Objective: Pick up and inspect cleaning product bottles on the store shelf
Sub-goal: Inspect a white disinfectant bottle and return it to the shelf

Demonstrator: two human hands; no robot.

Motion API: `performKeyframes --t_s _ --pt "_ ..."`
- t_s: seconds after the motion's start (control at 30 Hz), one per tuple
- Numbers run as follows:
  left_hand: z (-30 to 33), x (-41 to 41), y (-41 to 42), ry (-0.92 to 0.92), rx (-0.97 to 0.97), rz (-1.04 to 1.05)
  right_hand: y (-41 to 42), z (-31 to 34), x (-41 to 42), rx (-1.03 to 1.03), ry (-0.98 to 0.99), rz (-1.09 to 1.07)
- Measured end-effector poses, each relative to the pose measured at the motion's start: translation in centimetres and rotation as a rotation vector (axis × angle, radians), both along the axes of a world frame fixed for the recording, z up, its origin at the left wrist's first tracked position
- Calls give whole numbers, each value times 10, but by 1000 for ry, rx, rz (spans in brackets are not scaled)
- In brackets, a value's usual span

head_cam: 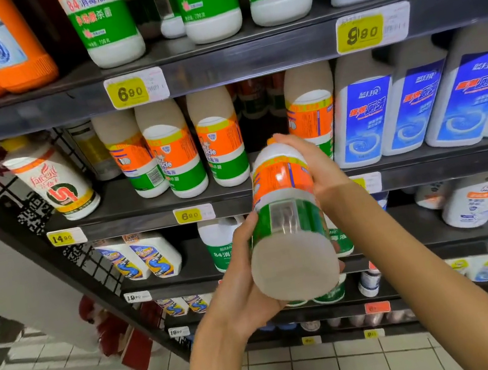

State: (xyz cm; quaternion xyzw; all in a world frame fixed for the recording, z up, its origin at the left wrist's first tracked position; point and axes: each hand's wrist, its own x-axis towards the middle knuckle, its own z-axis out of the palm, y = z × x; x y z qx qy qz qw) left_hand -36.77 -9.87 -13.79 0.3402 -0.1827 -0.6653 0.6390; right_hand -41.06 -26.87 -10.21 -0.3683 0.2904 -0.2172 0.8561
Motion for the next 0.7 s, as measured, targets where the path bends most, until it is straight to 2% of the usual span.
performKeyframes --t_s 0.1,0.2,0.27,0.4,0.5,0.6,0.7 --pt "0 14 4 -311 23 63 0 18 -1 -157 -55 -73" --pt "-3 19 2 -561 65 204 14 30 -1 -630 29 -238" --pt "-6 14 0 -622 32 266 23 35 0 -813 49 -274" --pt "-10 4 -5 -535 -55 315 26 49 -7 -753 22 -152" --pt "-11 4 -8 -481 -92 294 26 48 -18 -674 -94 -101" --pt "-13 4 -12 -480 -126 258 31 45 -26 -442 -220 77" --pt "-13 6 -14 -538 -94 260 33 45 -30 -442 -266 63"
